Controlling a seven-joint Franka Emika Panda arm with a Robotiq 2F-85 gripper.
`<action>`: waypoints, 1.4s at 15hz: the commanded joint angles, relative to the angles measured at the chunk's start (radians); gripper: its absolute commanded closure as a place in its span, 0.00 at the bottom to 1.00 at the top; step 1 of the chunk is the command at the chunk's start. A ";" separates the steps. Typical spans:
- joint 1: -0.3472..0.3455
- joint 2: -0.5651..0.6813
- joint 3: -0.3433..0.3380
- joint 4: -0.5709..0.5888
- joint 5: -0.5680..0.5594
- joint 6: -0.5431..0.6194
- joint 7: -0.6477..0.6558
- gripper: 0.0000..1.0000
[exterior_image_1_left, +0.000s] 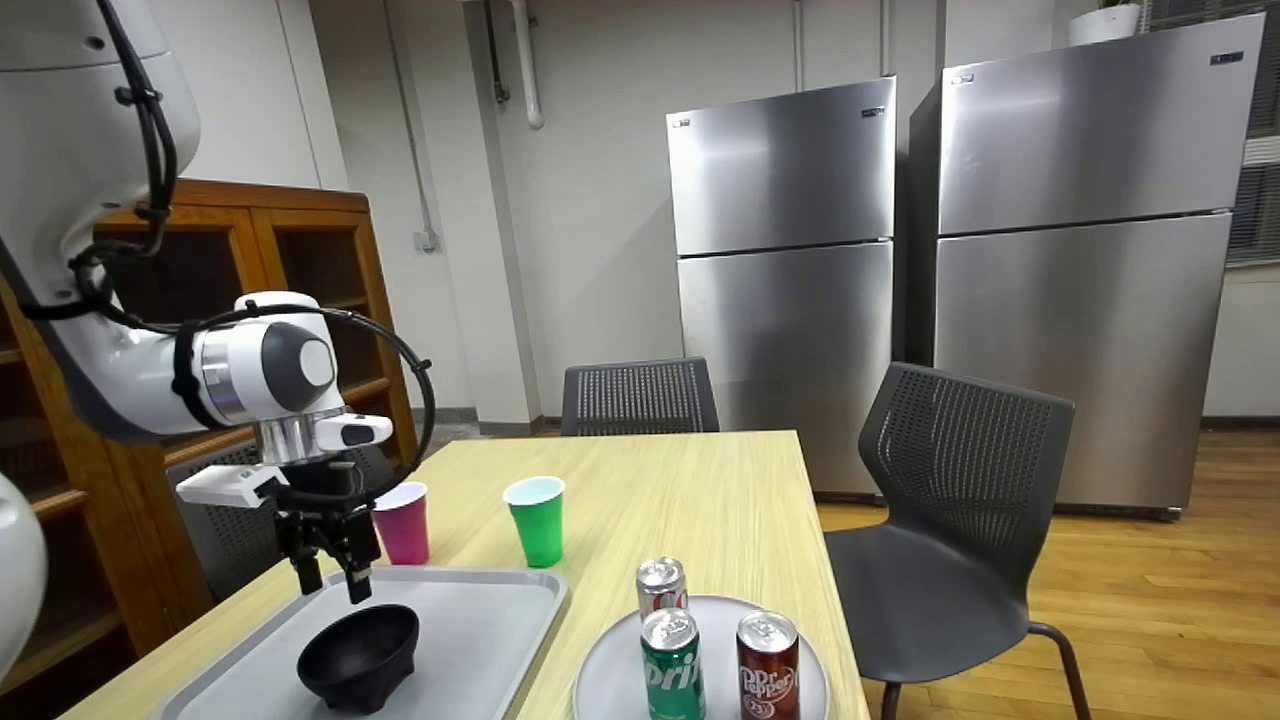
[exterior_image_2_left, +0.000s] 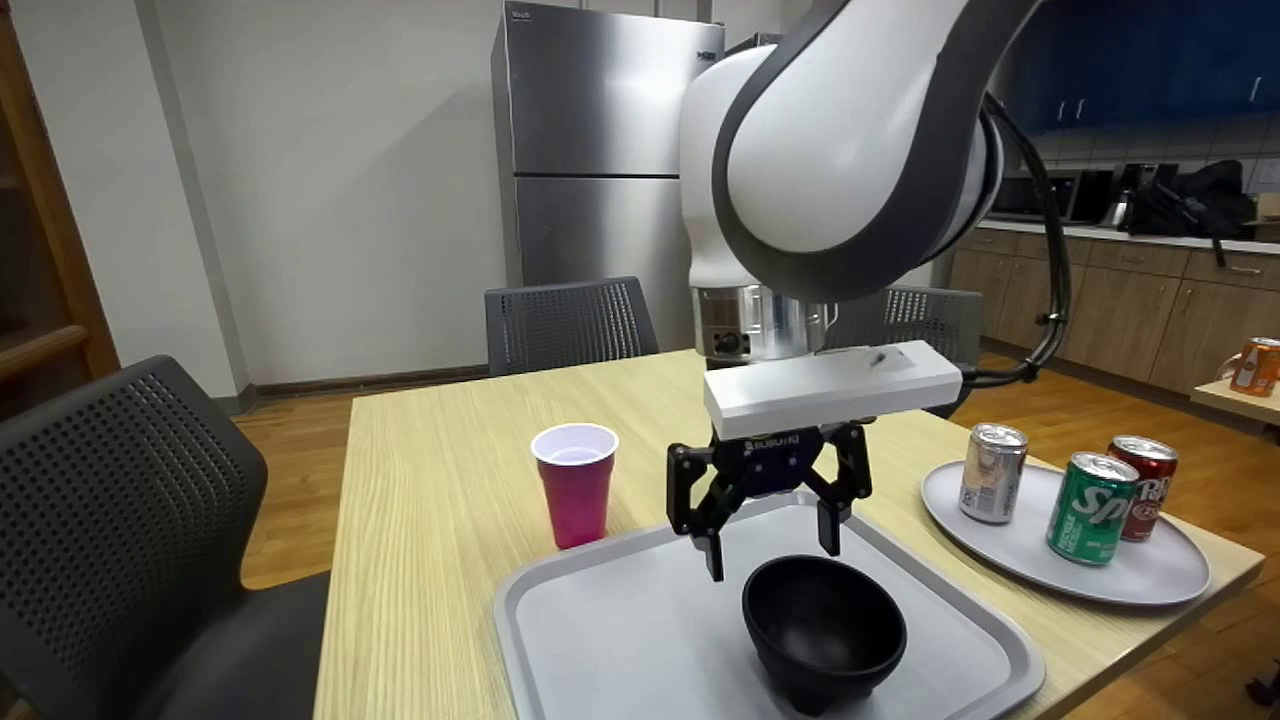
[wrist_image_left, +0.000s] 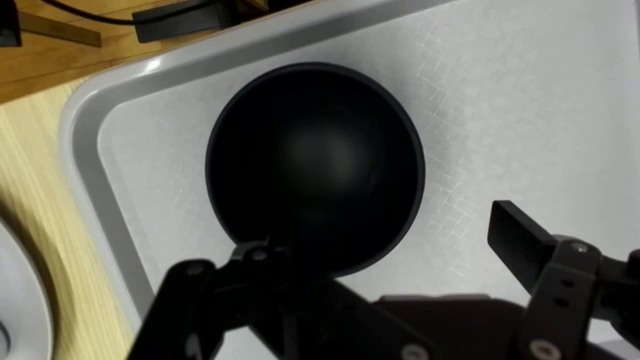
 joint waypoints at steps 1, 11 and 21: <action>-0.007 0.021 0.034 0.005 0.082 0.015 -0.038 0.00; 0.006 0.118 0.017 0.042 0.033 0.102 -0.196 0.00; 0.011 0.146 0.010 0.047 0.043 0.107 -0.235 0.00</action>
